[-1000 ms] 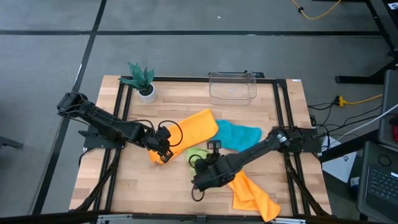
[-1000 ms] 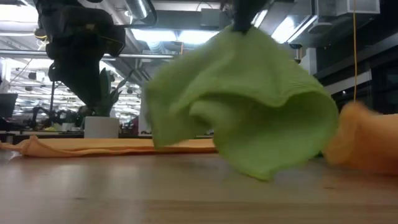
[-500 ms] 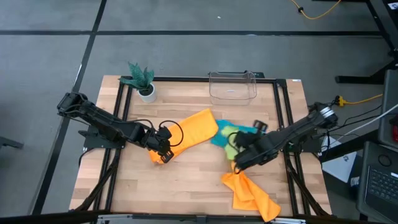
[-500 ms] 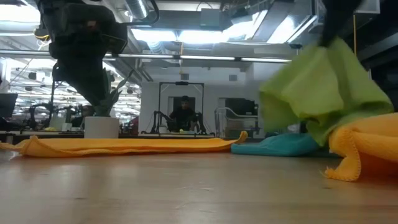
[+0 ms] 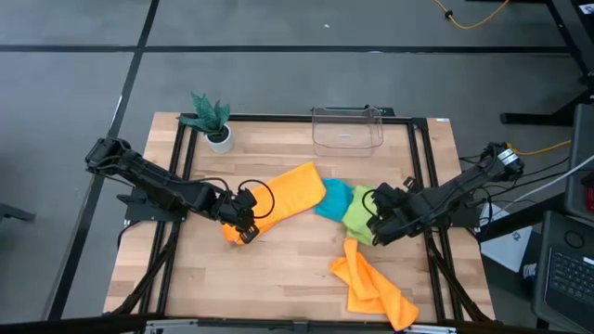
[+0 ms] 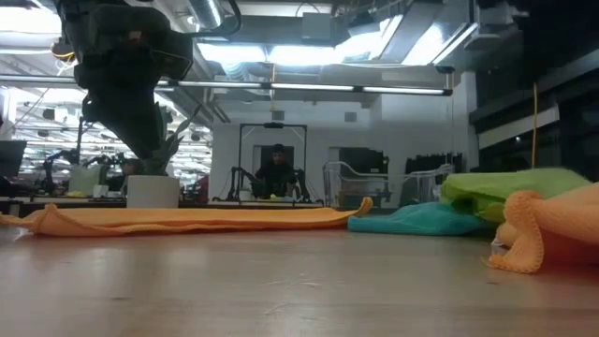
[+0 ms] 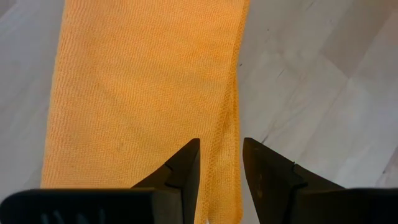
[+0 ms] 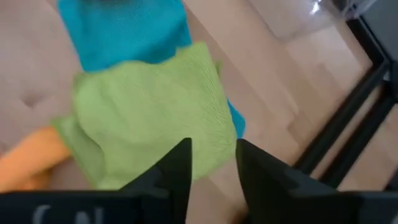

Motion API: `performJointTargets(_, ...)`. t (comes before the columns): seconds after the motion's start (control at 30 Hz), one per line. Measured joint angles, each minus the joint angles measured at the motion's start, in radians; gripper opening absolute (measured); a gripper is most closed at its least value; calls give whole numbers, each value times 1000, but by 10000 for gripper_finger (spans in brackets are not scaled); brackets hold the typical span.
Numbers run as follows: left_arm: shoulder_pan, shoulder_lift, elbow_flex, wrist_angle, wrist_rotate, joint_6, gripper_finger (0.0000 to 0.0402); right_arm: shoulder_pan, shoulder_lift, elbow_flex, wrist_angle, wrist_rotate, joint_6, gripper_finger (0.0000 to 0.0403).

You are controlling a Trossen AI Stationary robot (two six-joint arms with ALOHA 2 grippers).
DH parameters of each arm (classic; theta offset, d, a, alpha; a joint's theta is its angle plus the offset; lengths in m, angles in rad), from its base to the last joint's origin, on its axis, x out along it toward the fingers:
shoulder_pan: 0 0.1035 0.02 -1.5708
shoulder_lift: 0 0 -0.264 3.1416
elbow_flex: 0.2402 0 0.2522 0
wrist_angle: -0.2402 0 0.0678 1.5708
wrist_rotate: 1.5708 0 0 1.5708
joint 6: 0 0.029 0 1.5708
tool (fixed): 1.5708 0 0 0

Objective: Fold microfiber towels
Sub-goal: Fold the top orange microfiber towel

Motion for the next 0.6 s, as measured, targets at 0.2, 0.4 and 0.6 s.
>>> performJointTargets(0.2,0,0,0,0,0,13,114,0,-9,26,110,172,-25,168)
performJointTargets(0.4,0,0,0,0,0,27,114,-17,32,-70,549,289,-151,174)
performJointTargets(0.6,0,0,0,0,12,27,114,-106,157,-235,1208,289,-413,174)
